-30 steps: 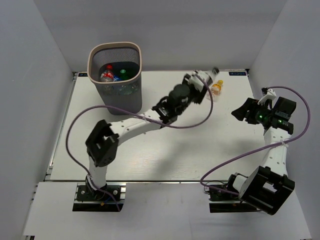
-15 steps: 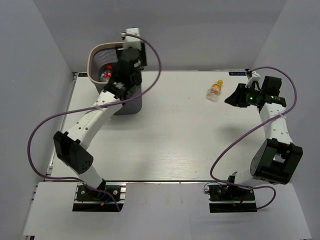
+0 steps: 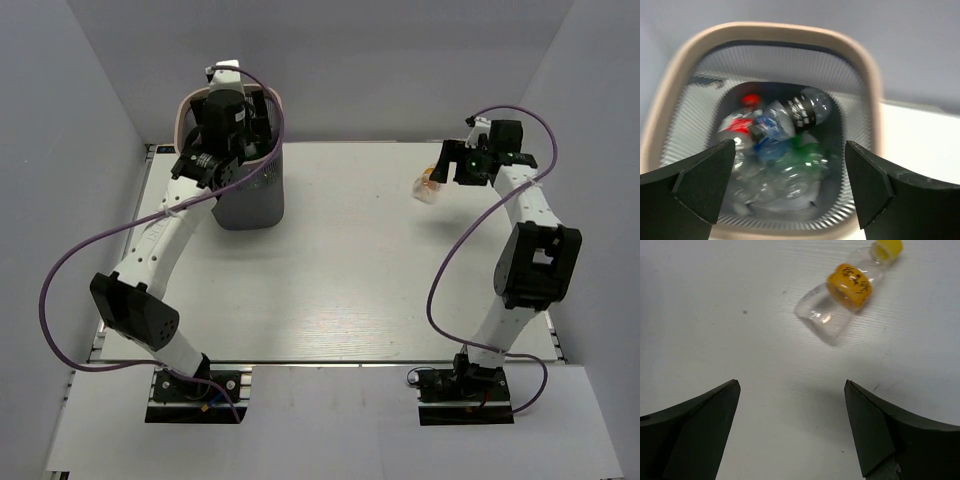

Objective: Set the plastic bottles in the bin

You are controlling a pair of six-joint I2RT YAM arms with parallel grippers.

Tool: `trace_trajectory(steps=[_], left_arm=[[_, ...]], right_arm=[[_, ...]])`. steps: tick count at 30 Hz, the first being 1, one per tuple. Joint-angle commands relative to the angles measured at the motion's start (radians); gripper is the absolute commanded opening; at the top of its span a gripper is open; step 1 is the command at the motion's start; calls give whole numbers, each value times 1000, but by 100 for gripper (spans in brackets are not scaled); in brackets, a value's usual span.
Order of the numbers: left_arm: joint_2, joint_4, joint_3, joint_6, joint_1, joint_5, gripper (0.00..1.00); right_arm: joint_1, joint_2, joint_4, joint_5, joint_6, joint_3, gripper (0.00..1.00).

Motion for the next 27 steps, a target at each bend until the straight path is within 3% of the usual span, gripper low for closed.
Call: trace_trajectory(steps=[1, 3, 5, 8, 14, 20, 27], left_arm=[[-84, 91, -5, 98, -8, 334, 100], [-141, 154, -83, 186, -23, 645, 100], [-150, 199, -128, 132, -32, 922, 100], [-123, 152, -172, 84, -60, 1092, 100], [-207, 210, -467, 53, -127, 1085, 100], [-230, 168, -564, 44, -149, 1063, 100], [-250, 198, -651, 2, -179, 1052, 100]], right_arm=[[14, 101, 40, 193, 103, 89, 90], [26, 156, 32, 291, 143, 132, 90], [40, 213, 52, 376, 195, 151, 90], [61, 268, 66, 402, 276, 197, 90], [98, 391, 98, 384, 355, 275, 90], [147, 458, 101, 399, 391, 319, 90], [157, 562, 101, 523, 450, 385, 90]])
